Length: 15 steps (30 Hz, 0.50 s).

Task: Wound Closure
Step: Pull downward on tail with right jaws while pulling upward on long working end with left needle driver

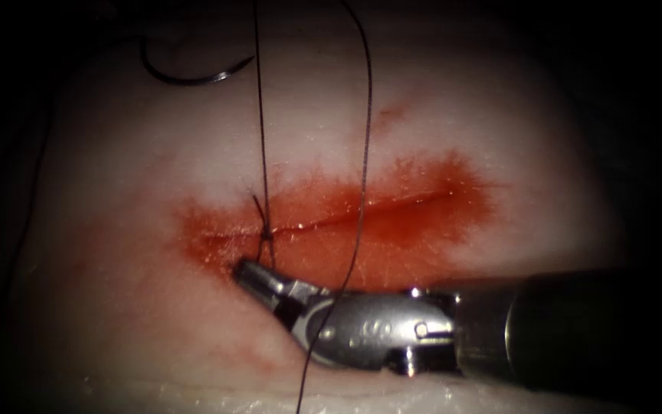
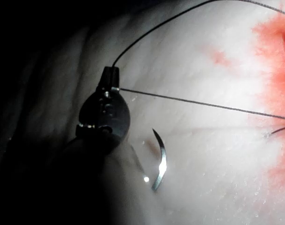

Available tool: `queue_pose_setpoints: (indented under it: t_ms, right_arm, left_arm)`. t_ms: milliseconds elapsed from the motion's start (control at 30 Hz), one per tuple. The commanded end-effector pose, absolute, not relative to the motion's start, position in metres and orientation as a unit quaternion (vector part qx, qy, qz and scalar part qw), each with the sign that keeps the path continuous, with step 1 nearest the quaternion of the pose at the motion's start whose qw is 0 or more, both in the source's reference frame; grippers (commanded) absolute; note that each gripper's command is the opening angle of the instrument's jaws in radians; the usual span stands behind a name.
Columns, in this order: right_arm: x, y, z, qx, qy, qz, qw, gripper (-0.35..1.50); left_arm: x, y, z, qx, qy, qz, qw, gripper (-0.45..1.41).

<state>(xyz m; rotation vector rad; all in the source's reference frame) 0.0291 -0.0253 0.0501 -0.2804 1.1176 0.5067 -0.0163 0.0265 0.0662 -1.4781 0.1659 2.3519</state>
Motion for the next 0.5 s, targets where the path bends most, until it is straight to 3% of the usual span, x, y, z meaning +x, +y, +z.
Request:
queue_pose_setpoints:
  t_ms: [33,500]
  right_arm:
    - [0.0300,-0.0259,0.0505,-0.125,0.527,0.232,0.808,-0.35]
    - [0.0315,-0.0265,0.0500,-0.114,0.537,0.218,0.807,-0.35]
  left_arm:
    - [-0.0167,0.0270,0.0665,-0.522,0.059,0.832,0.177,-0.45]
    - [-0.0164,0.0273,0.0663,-0.522,0.063,0.833,0.174,-0.45]
